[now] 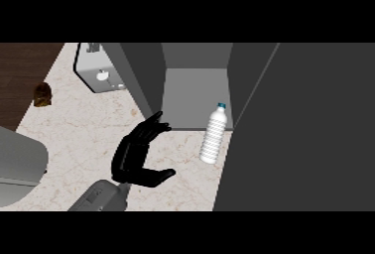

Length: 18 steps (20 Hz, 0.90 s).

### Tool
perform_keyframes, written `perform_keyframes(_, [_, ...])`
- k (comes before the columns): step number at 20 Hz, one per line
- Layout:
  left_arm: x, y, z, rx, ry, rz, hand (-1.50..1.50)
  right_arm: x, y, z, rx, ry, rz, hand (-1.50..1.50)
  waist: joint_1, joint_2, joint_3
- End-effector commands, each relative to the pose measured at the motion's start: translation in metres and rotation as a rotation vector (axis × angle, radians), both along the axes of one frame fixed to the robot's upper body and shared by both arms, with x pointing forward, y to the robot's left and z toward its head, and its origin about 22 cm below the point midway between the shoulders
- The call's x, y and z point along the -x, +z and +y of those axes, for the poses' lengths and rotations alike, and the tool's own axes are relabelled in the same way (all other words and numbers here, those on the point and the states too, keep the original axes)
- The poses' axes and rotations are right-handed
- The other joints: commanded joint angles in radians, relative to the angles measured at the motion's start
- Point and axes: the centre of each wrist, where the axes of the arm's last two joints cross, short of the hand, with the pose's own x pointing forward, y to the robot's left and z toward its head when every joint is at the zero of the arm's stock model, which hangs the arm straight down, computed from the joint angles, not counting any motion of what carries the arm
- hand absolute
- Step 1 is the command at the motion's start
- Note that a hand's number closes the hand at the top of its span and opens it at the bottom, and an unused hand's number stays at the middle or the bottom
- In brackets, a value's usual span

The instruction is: Pick up the bottled water, place it into the cabinet and close the cabinet

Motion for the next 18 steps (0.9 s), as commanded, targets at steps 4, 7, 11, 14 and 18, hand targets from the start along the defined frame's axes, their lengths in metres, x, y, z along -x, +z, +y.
perform_keyframes(4, [0.045,0.016,0.053,-0.025,0.041,-0.016,-1.50,0.035,0.025,0.046,0.073,0.118,-0.033,1.50,-0.003,0.000,0.000])
perform_keyframes(7, [0.056,0.015,0.088,-0.045,0.080,-0.018,-1.50,0.032,0.023,0.065,0.038,0.194,-0.030,1.50,0.010,0.001,-0.003])
perform_keyframes(11, [0.070,0.025,0.127,-0.114,0.147,-0.031,-1.50,0.029,0.027,0.076,0.012,0.226,-0.019,1.50,0.011,-0.001,-0.004])
perform_keyframes(14, [0.078,0.030,0.152,-0.186,0.160,-0.053,-1.50,0.019,0.019,0.092,0.002,0.283,0.014,1.50,0.016,0.001,-0.005])
perform_keyframes(18, [0.097,0.046,0.159,-0.186,0.134,-0.070,-1.50,0.013,0.021,0.105,-0.004,0.325,0.011,1.50,0.022,-0.009,-0.004])
